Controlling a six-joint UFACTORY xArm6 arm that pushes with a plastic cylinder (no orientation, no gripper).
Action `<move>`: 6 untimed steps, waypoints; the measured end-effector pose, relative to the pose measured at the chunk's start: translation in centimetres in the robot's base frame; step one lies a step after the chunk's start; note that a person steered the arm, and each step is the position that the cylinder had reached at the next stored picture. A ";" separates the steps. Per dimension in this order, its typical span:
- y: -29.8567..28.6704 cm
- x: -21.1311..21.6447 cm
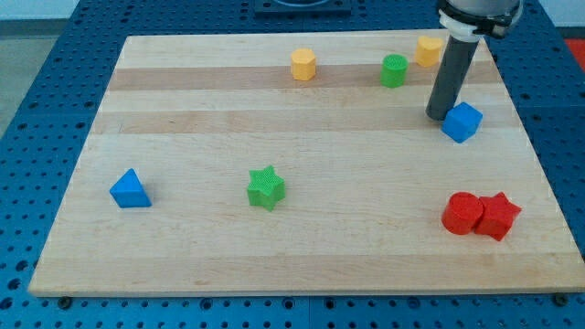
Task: Move your arm towards the blue triangle
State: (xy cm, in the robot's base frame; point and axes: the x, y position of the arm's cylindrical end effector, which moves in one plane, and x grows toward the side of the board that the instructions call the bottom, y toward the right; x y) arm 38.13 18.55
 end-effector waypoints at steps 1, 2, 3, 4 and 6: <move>0.0 0.0; -1.7 0.2; -10.0 3.2; -16.4 4.9; -26.9 5.1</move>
State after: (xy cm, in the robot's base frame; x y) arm 43.24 -8.32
